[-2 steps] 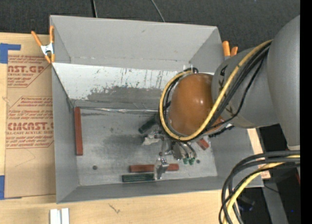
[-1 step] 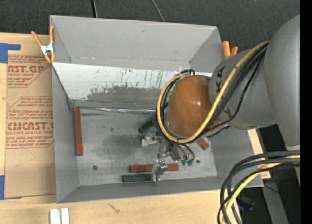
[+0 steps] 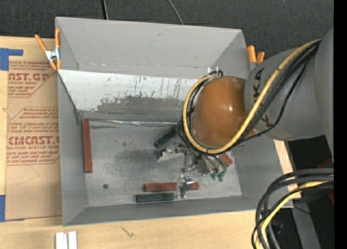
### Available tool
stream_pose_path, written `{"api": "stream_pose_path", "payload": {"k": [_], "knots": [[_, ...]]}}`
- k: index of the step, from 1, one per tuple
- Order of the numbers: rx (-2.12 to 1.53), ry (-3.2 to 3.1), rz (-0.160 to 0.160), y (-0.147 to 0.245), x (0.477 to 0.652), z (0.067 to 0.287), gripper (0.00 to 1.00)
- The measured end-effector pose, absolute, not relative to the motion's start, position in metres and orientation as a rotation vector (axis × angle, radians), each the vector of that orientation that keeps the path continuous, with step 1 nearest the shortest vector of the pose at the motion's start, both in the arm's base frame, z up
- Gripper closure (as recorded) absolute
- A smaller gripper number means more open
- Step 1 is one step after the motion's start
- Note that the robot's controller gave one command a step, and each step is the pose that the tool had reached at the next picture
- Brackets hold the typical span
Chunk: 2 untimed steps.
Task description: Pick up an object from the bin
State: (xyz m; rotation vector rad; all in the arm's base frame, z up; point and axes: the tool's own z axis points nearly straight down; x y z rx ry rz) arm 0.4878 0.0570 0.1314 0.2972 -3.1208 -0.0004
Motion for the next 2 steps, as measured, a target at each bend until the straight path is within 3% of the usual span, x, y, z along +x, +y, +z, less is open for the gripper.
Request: {"api": "stream_pose_path", "payload": {"k": [1, 2], "knots": [[0.560, -3.081, 0.003, 0.0511, 0.4815, 0.0782, 1.00], [0.560, -3.081, 0.003, 0.0510, 0.4815, 0.0781, 1.00]]}}
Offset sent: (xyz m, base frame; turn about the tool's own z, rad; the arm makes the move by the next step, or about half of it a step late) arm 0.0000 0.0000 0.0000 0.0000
